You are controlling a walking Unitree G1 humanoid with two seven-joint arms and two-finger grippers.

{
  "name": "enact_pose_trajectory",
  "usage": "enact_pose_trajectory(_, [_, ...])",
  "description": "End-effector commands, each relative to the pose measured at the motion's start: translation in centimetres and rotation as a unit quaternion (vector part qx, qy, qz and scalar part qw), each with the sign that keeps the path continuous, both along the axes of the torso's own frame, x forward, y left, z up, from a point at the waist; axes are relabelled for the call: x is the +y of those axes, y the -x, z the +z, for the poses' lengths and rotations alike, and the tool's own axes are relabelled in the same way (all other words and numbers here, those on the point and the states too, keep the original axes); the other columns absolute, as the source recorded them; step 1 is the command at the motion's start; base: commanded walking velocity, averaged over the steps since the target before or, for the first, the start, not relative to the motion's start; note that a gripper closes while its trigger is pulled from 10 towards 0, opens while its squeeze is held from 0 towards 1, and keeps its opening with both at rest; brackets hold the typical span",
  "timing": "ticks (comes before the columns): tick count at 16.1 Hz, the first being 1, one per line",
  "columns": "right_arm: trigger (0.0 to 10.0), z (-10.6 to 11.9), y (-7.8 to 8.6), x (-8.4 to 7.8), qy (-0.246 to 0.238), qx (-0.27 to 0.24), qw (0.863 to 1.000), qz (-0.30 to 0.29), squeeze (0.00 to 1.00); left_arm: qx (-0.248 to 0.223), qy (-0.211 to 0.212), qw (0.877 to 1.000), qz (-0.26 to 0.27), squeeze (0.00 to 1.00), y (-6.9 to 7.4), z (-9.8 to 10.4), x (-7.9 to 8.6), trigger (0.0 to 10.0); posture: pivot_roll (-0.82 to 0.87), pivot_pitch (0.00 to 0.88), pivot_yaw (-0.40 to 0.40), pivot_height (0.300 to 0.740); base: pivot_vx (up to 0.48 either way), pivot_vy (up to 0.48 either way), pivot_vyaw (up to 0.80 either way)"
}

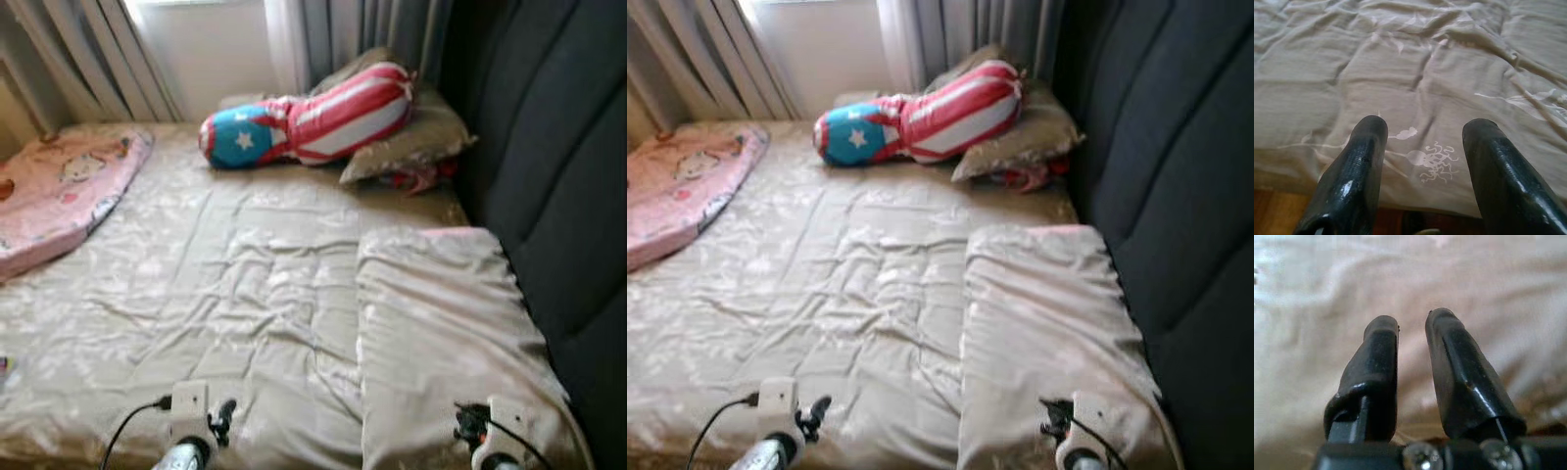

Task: Clean up the room

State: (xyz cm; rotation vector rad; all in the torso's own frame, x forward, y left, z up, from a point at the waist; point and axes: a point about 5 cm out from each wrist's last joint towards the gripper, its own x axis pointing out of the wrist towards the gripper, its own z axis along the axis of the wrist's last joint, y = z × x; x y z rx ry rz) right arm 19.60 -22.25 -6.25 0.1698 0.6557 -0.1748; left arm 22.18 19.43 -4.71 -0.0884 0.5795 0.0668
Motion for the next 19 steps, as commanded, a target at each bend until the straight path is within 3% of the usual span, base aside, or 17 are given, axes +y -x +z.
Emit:
enact_pose_trajectory(1, [10.0,-0.5,0.6,0.5,-0.007,0.02,1.0,0.0,0.0,0.019,-0.013,1.0,-0.009,0.0,0.6,-0.6,0.1,10.0,-0.01,0.0,0.032,0.74,0.0,0.0,0.0])
enact_pose_trajectory(5, [10.0,-2.0,2.5,1.7,-0.022,0.084,0.996,0.007,0.0,0.086,-0.026,0.996,-0.007,0.0,2.2,-2.1,0.3,10.0,-0.01,0.0,0.03,0.74,0.0,0.0,0.0])
enact_pose_trajectory(6, [10.0,-2.1,2.6,1.9,-0.029,0.087,0.996,-0.002,0.87,0.098,-0.027,0.995,-0.005,0.0,2.5,-2.4,0.2,10.0,-0.02,0.0,0.029,0.74,0.0,0.0,0.0])
enact_pose_trajectory(7, [10.0,-2.2,2.6,1.9,-0.029,0.087,0.996,-0.004,0.87,0.099,-0.028,0.995,-0.006,0.0,2.6,-2.4,0.2,10.0,-0.02,0.0,0.029,0.74,0.0,0.0,0.0])
enact_pose_trajectory(8, [10.0,-2.1,2.5,2.0,-0.028,0.087,0.996,-0.006,1.0,0.102,-0.028,0.994,-0.009,0.0,2.6,-2.5,0.1,10.0,-0.02,0.0,0.028,0.74,0.0,0.0,0.0])
enact_pose_trajectory(16, [10.0,-2.4,3.0,2.0,-0.012,0.106,0.994,0.003,1.0,0.107,-0.031,0.994,-0.01,0.0,2.6,-2.6,-0.1,10.0,-0.02,0.0,0.029,0.74,0.0,0.0,0.0])
enact_pose_trajectory(17, [10.0,-2.6,3.3,2.2,-0.011,0.114,0.993,0.01,0.0,0.109,-0.031,0.994,-0.01,0.0,2.6,-2.6,-0.1,10.0,-0.02,0.0,0.03,0.74,0.0,0.0,0.0])
enact_pose_trajectory(19, [10.0,-2.7,3.5,2.5,-0.013,0.12,0.993,0.018,0.0,0.112,-0.032,0.993,-0.011,0.0,2.7,-2.7,-0.1,10.0,-0.02,0.0,0.03,0.74,0.0,0.0,0.0])
